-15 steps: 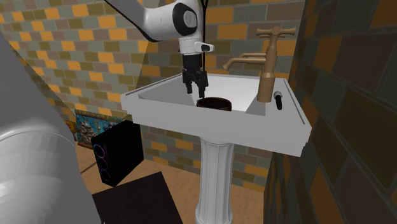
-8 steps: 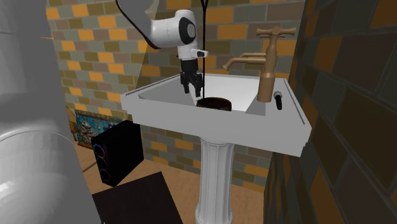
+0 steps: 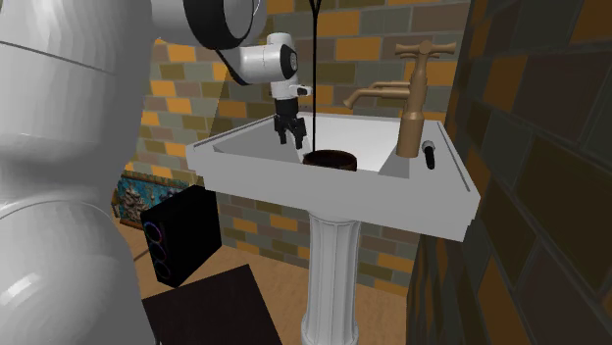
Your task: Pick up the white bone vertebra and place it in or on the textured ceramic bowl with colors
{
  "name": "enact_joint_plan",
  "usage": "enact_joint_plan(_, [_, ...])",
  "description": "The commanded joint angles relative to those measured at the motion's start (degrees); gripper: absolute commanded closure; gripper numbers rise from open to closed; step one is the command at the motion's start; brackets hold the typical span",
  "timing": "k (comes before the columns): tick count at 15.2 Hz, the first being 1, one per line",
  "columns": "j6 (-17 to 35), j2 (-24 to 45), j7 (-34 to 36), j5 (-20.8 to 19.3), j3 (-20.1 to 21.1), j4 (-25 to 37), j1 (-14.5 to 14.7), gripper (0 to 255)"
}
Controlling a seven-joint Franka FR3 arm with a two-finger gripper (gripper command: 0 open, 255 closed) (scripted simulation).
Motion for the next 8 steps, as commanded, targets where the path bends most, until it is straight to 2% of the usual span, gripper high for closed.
enact_joint_plan(1, [-1.03, 4.72, 1.54, -2.08, -0.2, 5.27, 2.61, 0])
enact_joint_plan(3, [-2.09, 8.0, 2.17, -3.29, -0.51, 9.42, 4.53, 0])
enact_joint_plan(8, [0.98, 9.28, 2.68, -4.04, -1.04, 7.5, 4.5, 0])
